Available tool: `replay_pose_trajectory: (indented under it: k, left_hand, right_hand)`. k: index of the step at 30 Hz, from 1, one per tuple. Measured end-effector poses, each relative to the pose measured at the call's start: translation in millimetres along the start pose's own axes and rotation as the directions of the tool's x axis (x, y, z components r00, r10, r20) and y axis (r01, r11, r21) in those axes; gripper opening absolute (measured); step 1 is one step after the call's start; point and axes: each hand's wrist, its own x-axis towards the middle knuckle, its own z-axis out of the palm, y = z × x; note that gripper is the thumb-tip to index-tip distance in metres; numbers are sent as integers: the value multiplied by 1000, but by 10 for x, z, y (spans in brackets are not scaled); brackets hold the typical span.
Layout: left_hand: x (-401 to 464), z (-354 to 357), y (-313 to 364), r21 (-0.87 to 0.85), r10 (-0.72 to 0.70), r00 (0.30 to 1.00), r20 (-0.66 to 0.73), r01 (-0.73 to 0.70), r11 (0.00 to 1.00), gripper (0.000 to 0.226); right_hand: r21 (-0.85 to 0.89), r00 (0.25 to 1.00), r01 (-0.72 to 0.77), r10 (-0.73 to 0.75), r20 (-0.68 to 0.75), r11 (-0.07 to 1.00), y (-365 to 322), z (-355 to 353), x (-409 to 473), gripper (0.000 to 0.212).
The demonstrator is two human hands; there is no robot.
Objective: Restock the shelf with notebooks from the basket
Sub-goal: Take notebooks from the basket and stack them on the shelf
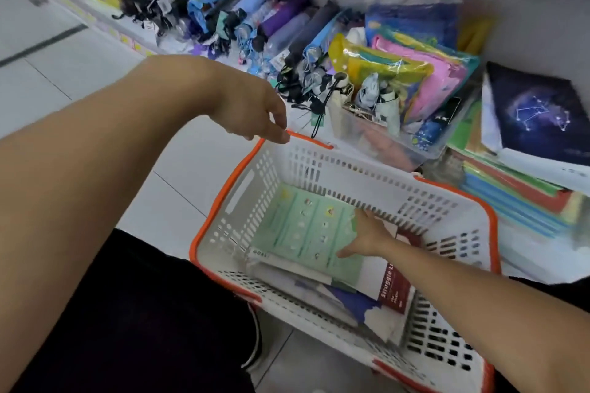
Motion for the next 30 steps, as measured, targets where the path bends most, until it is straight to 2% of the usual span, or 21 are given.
replay_pose_trajectory:
  k: [4, 8, 11, 14, 16, 18, 20, 22, 24, 27, 30]
  left_hand:
    - [96, 73, -58, 59, -21, 998, 56, 18, 998, 43]
    - [123, 61, -112, -16, -3, 999, 45, 4, 1000, 39]
    - [157, 32, -102, -59, 6, 1000, 21, -5, 998, 38]
    - [207, 50, -65, -63, 15, 999, 50, -12, 998, 38]
    - [236, 75, -48, -78, 15, 996, 84, -9, 997, 40]
    - [249, 90, -45, -91, 19, 995, 99, -10, 996, 40]
    - [249, 94, -72, -105, 13, 995, 96, -3, 995, 39]
    - [245, 105, -120, -133, 3, 995, 96, 9, 991, 37]
    - [248, 121, -158, -154, -12, 995, 100, 27, 988, 36]
    - [266, 145, -213, -146, -91, 987, 131, 110, 983, 43]
    - [193, 116, -282, -110, -292, 930, 222, 321, 941, 76]
  right_hand:
    - [10, 984, -49, 50, -170, 999, 9, 180, 87, 145]
    - [-49, 977, -76, 64, -202, 996, -15, 287, 107, 135]
    - [-39, 980, -113, 105, -167, 993, -10, 291, 88, 102]
    - [-18, 997, -48, 46, -64, 999, 93, 114, 99, 48]
    - [82, 999, 22, -24, 28, 996, 180, -13, 82, 47]
    - [259, 991, 36, -68, 116, 965, 236, -83, -4, 41]
    - [492, 978, -46, -61, 200, 870, 255, -114, -133, 23]
    - [613, 964, -80, -97, 249, 786, 254, -175, -239, 4]
    - [689, 960, -26, -173, 219, 725, 250, -362, -266, 21]
    - [809, 951, 83, -289, 111, 582, 223, -739, -272, 33]
    - [882, 950, 103, -309, 50, 459, 291, -971, -310, 44]
